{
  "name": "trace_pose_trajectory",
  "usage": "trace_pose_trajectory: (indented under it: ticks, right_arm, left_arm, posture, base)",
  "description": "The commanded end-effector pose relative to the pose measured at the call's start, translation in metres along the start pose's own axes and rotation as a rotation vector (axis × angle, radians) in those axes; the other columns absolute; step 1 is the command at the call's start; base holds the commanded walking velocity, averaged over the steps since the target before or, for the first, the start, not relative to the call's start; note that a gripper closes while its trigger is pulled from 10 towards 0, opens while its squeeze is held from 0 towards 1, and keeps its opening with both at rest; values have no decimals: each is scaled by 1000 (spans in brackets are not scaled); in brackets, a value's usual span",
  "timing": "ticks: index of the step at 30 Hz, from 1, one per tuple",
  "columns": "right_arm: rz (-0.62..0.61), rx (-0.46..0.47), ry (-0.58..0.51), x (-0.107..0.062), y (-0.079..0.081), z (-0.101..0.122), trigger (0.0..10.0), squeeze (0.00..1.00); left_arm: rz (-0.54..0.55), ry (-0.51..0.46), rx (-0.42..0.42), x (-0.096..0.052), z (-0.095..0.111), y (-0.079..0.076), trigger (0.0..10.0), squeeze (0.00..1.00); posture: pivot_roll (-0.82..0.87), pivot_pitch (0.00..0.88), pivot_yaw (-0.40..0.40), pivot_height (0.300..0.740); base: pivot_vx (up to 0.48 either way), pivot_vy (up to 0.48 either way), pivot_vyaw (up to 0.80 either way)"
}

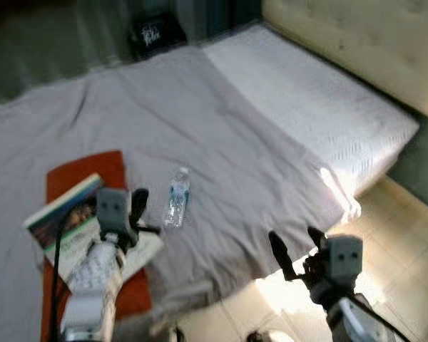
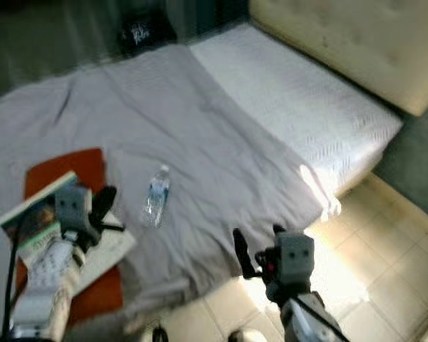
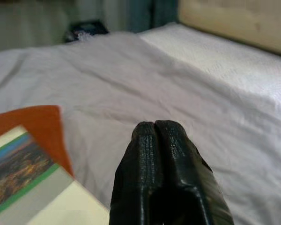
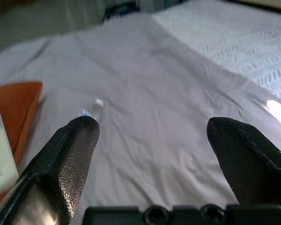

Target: Clean up the room

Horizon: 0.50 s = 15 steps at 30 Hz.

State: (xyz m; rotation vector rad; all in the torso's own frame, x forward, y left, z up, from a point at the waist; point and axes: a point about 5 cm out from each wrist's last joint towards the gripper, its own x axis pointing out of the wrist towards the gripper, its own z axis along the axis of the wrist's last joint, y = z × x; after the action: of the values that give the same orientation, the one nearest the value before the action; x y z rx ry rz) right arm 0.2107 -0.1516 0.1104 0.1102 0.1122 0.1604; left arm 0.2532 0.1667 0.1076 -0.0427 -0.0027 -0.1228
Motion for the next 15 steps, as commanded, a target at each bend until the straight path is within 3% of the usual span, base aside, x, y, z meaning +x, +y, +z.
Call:
trace_pose_trajectory:
  ticks: [1, 2, 6, 8, 11, 13, 14, 15]
  right_arm:
    - [-69, 37, -26, 1, -11, -1, 10000, 0]
    - [-69, 37, -26, 1, -11, -1, 10000, 0]
    - [-124, 48, -82, 1, -26, 0, 10000, 0]
    - [-117, 35, -79, 4, -28, 0, 10000, 0]
    - [-99, 19, -70, 12, -27, -2, 10000, 0]
    - [-62, -10, -71, 26, -20, -2, 10000, 0]
    - [-52, -19, -65, 32, -16, -3, 10000, 0]
    - [-52, -19, -65, 32, -16, -3, 10000, 0]
  left_arm:
    - [30, -50, 55, -16, 12, -2, 10000, 0]
    - [30, -50, 55, -16, 12, -2, 10000, 0]
    - [34, -4, 93, -39, 11, 6, 10000, 0]
    - [2, 14, 137, -47, 8, 2, 10000, 0]
    - [1, 34, 140, -42, 5, -4, 10000, 0]
    - [31, 54, 145, -25, 4, -6, 10000, 0]
    - [35, 58, 204, -18, 5, -3, 10000, 0]
    - [35, 58, 204, -18, 5, -3, 10000, 0]
  posture:
    - [40, 0, -27, 740]
    - [40, 0, -27, 740]
    - [87, 0, -52, 740]
    - [96, 0, -55, 740]
    - [111, 0, -61, 740]
    - [108, 0, -59, 740]
    - [106, 0, -59, 740]
    - [106, 0, -59, 740]
  base:
    - [0, 0, 0]
    - [0, 0, 0]
    - [0, 0, 0]
    - [0, 0, 0]
    - [0, 0, 0]
    - [0, 0, 0]
    - [0, 0, 0]
    - [0, 0, 0]
